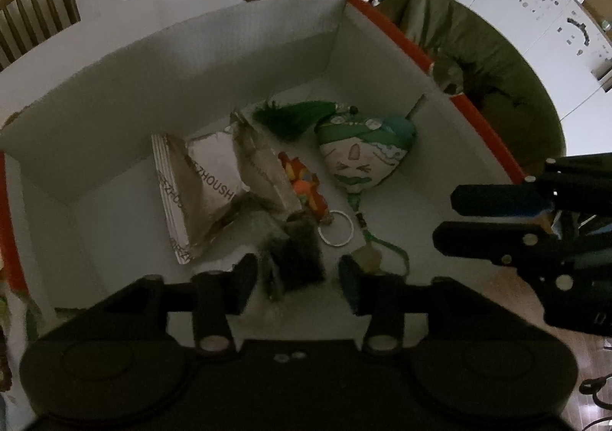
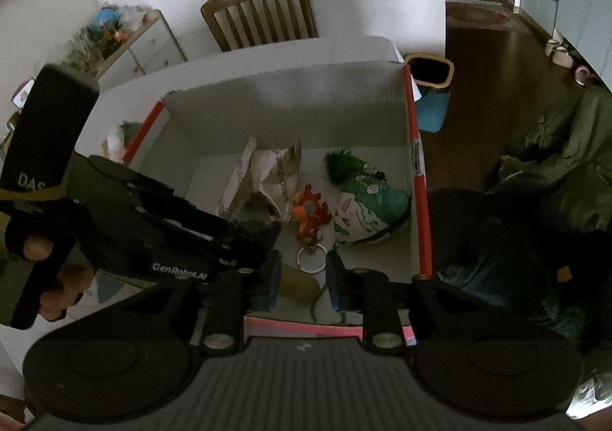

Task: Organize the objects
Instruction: 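Open both tools to release the items into the box, then withdraw both tools from the box toward the remaining table items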

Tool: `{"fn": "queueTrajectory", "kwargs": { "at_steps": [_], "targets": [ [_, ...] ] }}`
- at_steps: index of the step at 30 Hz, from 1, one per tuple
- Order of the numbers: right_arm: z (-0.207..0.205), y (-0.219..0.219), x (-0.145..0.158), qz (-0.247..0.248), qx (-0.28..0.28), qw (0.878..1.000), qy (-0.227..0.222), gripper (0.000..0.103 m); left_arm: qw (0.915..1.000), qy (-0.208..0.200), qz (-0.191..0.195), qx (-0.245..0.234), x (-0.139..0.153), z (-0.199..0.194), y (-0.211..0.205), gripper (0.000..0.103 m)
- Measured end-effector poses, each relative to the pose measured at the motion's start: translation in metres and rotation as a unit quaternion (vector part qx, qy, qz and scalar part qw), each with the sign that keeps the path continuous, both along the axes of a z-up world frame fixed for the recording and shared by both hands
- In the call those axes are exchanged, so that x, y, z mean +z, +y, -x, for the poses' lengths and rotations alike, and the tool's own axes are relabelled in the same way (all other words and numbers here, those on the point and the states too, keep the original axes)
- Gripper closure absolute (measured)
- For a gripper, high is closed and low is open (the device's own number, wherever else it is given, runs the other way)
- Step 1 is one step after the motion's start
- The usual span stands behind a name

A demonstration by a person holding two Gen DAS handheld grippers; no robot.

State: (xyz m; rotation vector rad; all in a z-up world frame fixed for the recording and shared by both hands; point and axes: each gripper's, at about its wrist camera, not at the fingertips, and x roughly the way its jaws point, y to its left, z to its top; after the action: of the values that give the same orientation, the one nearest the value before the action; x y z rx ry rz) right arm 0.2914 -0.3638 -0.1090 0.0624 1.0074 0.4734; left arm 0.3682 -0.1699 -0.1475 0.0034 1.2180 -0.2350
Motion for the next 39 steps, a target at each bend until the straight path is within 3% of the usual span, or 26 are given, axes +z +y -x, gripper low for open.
{"fn": "queueTrajectory", "kwargs": {
  "at_steps": [13,22,32,36,39],
  "targets": [
    [0.02,0.001,0.031,-0.028,-0.013,0.999,-0.024,0.074,0.9968,-0.077,0.011,-0.017,0.051,0.049,0.012,0.042],
    [0.042,0.025,0.06,-0.042,0.0,0.997,-0.058,0.074,0.9917,-0.123,0.037,0.008,0.086,0.086,0.043,0.042],
    [0.068,0.073,0.086,-0.057,0.008,0.993,-0.099,0.073,0.9847,-0.161,0.035,0.058,0.114,0.133,0.1,0.04],
    [0.076,0.094,0.09,-0.068,0.016,0.992,-0.102,0.051,0.9822,-0.171,0.034,0.071,0.12,0.15,0.123,0.04],
    [0.078,0.111,0.092,-0.071,0.02,0.992,-0.102,0.051,0.9804,-0.177,0.027,0.082,0.123,0.161,0.14,0.039]
  ]
}}
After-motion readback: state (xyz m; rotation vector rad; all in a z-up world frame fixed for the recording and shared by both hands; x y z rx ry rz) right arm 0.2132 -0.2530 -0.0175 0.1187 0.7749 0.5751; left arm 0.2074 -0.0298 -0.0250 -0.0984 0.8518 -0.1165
